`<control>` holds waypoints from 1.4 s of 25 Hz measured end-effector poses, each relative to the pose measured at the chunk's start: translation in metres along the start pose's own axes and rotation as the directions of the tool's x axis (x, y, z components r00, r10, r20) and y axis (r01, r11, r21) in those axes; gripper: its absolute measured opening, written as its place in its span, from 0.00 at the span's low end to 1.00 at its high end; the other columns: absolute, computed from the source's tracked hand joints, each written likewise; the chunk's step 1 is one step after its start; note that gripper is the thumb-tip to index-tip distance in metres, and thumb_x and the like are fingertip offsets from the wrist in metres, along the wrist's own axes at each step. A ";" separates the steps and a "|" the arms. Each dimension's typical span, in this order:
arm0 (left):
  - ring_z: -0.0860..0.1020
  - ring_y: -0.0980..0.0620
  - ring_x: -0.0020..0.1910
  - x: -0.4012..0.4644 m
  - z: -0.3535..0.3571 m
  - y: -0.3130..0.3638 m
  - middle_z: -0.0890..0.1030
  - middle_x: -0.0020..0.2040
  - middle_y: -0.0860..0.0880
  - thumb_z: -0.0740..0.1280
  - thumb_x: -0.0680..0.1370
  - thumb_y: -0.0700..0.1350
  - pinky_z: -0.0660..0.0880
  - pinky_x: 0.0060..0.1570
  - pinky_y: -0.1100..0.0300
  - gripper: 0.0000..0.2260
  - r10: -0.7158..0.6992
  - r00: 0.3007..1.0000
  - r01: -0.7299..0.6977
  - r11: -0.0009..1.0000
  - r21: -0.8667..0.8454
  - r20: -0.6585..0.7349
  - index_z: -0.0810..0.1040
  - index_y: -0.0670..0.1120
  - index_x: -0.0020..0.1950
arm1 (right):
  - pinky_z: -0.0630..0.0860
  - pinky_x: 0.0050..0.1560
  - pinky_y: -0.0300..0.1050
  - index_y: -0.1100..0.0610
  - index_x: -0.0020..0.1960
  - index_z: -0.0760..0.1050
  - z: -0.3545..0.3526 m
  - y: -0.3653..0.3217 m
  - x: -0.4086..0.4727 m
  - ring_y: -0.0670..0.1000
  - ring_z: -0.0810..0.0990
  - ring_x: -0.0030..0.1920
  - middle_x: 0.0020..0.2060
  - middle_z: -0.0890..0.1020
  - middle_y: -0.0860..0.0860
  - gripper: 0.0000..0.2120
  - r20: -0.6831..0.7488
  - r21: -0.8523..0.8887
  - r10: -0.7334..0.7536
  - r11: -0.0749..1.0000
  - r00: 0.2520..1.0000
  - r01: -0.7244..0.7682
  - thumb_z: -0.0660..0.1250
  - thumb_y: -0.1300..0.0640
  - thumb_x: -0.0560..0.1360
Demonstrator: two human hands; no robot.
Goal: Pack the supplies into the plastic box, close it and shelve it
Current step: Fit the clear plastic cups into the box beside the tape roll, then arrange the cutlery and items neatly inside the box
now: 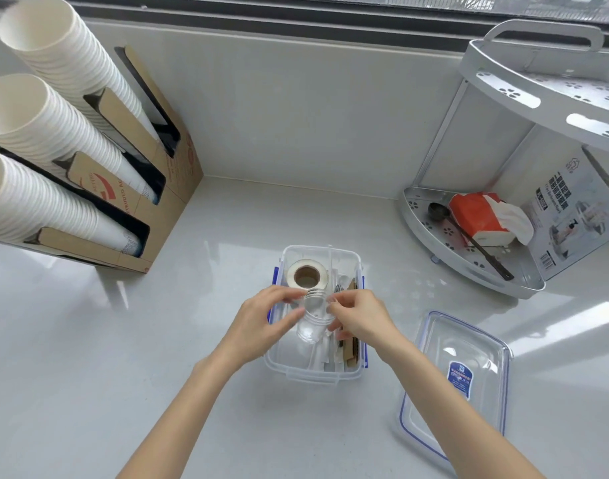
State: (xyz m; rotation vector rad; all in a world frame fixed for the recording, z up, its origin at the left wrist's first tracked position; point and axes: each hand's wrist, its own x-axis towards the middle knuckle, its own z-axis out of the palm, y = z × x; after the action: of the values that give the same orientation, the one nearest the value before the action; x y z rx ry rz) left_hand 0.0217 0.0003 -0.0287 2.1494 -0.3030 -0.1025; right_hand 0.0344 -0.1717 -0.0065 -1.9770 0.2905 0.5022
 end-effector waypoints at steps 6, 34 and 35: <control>0.68 0.60 0.59 -0.006 0.003 -0.011 0.75 0.56 0.60 0.54 0.64 0.67 0.55 0.57 0.66 0.30 0.041 0.999 -0.050 0.935 0.352 0.033 0.74 0.53 0.60 | 0.80 0.43 0.44 0.61 0.59 0.74 0.012 -0.002 0.004 0.52 0.80 0.33 0.32 0.79 0.51 0.14 0.119 0.024 0.104 0.994 0.987 -0.108 0.56 0.58 0.77; 0.66 0.51 0.64 0.009 0.024 0.004 0.75 0.60 0.52 0.58 0.77 0.51 0.47 0.59 0.58 0.14 -0.031 0.999 0.008 0.803 0.596 0.029 0.72 0.51 0.62 | 0.77 0.32 0.30 0.59 0.57 0.76 -0.012 0.004 0.006 0.51 0.82 0.38 0.40 0.80 0.52 0.15 -0.083 -0.155 -0.098 0.984 0.992 0.084 0.57 0.64 0.75; 0.66 0.51 0.63 0.011 0.025 0.006 0.75 0.60 0.52 0.58 0.77 0.51 0.48 0.59 0.58 0.15 -0.032 0.999 0.001 0.810 0.587 0.042 0.71 0.50 0.62 | 0.80 0.37 0.36 0.59 0.56 0.77 -0.016 0.004 0.006 0.53 0.83 0.41 0.39 0.80 0.52 0.14 -0.106 -0.151 -0.100 0.985 0.989 0.083 0.57 0.64 0.74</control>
State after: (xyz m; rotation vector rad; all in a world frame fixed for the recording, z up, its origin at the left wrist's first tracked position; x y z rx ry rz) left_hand 0.0261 -0.0260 -0.0376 2.7737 -0.3814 -0.0776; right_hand 0.0413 -0.1876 -0.0068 -2.1557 0.2374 0.3621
